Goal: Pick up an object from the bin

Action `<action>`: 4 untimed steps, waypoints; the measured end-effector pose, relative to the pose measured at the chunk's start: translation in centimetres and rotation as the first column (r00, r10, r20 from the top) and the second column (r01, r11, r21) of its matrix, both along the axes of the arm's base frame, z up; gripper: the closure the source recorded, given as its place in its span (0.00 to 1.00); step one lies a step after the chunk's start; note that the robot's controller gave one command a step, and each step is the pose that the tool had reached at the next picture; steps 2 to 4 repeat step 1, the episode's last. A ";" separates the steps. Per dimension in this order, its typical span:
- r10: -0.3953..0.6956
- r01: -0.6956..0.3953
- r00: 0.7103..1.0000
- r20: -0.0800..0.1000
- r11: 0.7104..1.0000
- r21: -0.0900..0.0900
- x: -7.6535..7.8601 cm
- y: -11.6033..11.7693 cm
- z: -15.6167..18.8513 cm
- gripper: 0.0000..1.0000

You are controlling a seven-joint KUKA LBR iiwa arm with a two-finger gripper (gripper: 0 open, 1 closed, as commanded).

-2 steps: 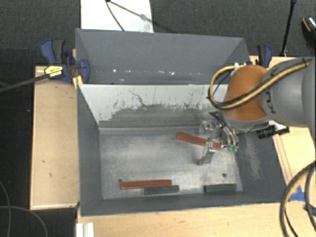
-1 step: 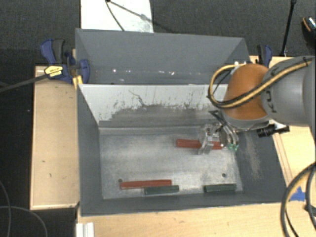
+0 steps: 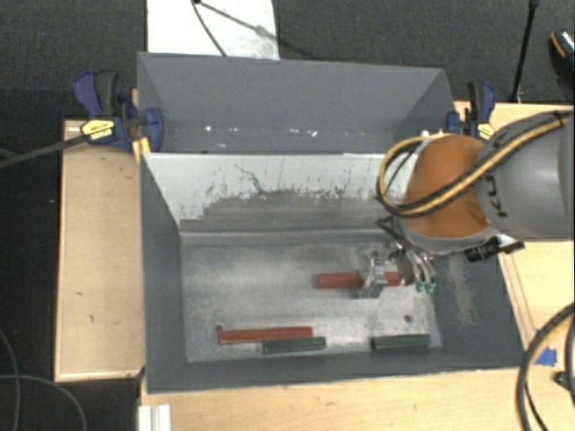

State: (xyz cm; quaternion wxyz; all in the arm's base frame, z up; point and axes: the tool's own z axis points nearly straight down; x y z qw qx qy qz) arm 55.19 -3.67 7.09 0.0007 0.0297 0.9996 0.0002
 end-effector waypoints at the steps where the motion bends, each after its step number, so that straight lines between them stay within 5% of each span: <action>1: 0.048 -0.048 0.999 0.009 0.999 -0.001 -0.8 1.3 16.6 1.00; 4: 0.048 -0.048 0.999 0.009 0.999 -0.001 -0.8 1.3 16.6 1.00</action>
Offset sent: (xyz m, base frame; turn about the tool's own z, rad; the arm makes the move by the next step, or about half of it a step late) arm -0.0098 0.0131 0.1601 -0.0559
